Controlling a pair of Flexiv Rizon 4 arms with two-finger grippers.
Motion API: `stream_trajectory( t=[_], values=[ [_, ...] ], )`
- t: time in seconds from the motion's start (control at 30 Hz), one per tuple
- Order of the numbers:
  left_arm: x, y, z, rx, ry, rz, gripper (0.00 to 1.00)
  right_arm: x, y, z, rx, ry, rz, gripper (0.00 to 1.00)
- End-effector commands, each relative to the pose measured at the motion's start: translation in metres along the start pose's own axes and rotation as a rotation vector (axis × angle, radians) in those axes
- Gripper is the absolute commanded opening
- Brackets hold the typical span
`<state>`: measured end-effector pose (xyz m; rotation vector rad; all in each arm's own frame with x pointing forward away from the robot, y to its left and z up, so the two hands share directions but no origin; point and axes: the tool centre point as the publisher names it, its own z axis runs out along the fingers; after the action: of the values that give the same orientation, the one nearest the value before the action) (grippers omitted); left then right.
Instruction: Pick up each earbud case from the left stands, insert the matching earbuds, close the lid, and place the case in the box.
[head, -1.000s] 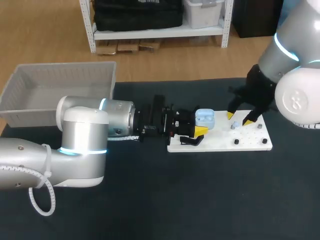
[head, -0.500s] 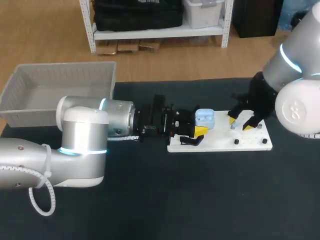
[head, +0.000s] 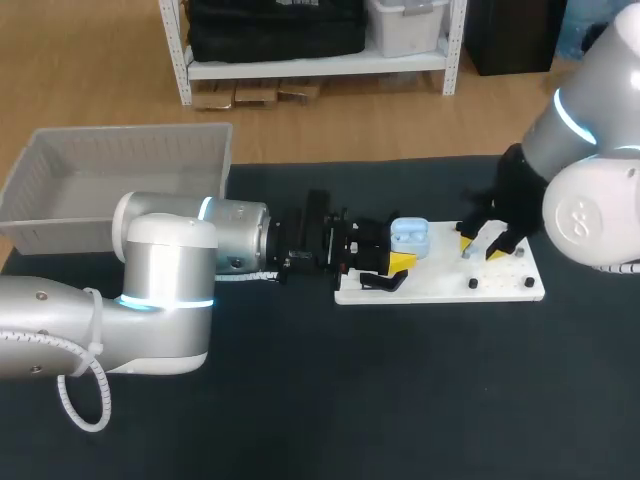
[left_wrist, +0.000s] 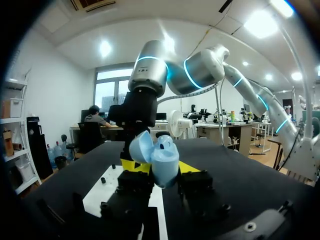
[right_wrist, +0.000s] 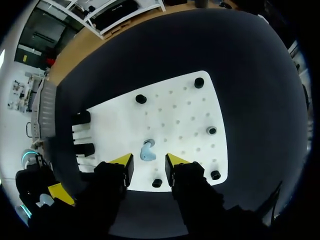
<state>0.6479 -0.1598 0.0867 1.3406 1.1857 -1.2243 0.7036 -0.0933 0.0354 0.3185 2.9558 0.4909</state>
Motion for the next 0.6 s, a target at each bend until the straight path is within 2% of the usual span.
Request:
stream_trajectory(
  t=[0.03, 0.6],
  values=[
    [0.0005, -0.0015, 0.0006, -0.007, -0.001, 0.002, 0.0, -0.0032, 0.0047, 0.0002, 0.048, 0.012, -0.033, 0.41],
    [0.0005, -0.0015, 0.0006, -0.007, -0.001, 0.002, 0.0, -0.0094, 0.001, 0.0058, 0.079, 0.019, -0.058, 0.37]
  ],
)
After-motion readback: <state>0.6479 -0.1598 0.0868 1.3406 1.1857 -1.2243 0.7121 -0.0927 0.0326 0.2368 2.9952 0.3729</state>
